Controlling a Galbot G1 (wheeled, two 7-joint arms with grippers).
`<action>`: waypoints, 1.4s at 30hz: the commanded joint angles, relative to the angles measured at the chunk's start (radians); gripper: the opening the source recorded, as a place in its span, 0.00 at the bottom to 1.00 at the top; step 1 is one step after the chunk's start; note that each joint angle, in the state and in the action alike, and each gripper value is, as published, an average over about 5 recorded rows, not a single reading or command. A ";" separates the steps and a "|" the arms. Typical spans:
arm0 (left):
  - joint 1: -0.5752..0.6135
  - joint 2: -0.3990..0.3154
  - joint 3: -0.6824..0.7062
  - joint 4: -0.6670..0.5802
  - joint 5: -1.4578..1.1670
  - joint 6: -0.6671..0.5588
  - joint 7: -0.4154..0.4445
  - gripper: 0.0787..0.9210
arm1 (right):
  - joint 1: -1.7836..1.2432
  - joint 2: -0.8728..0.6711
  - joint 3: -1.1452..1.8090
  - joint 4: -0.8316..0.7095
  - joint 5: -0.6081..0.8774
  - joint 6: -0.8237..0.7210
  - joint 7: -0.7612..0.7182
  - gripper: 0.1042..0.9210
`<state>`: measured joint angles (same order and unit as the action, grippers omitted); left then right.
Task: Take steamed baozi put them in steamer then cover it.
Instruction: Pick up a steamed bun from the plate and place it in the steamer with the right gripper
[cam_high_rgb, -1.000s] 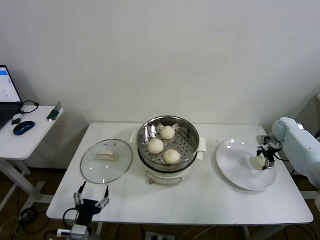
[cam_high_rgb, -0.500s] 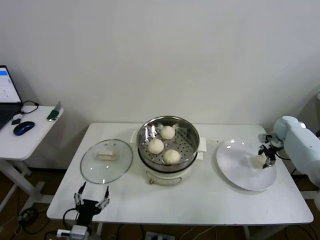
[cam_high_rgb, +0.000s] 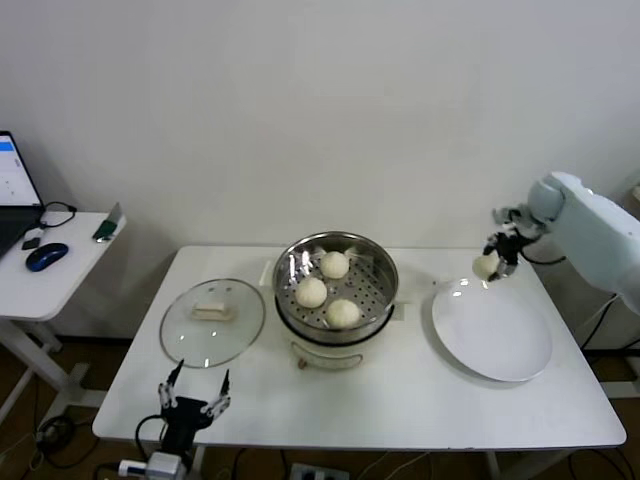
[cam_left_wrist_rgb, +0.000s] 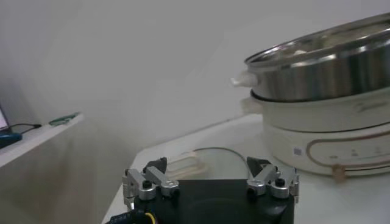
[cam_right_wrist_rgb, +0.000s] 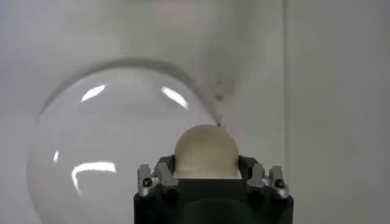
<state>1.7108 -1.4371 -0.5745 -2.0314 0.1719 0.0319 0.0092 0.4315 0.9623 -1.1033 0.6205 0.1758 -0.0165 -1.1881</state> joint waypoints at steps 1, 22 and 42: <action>0.021 -0.001 0.040 -0.038 0.014 0.000 0.015 0.88 | 0.346 0.135 -0.438 0.146 0.495 -0.149 0.021 0.70; 0.025 0.028 0.075 -0.071 0.023 -0.006 0.015 0.88 | 0.343 0.323 -0.695 0.374 0.733 -0.250 0.152 0.70; 0.001 0.041 0.061 -0.038 0.016 -0.010 0.013 0.88 | 0.189 0.404 -0.679 0.249 0.671 -0.242 0.153 0.71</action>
<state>1.7137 -1.3970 -0.5156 -2.0739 0.1884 0.0225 0.0219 0.6621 1.3407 -1.7677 0.8969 0.8486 -0.2546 -1.0409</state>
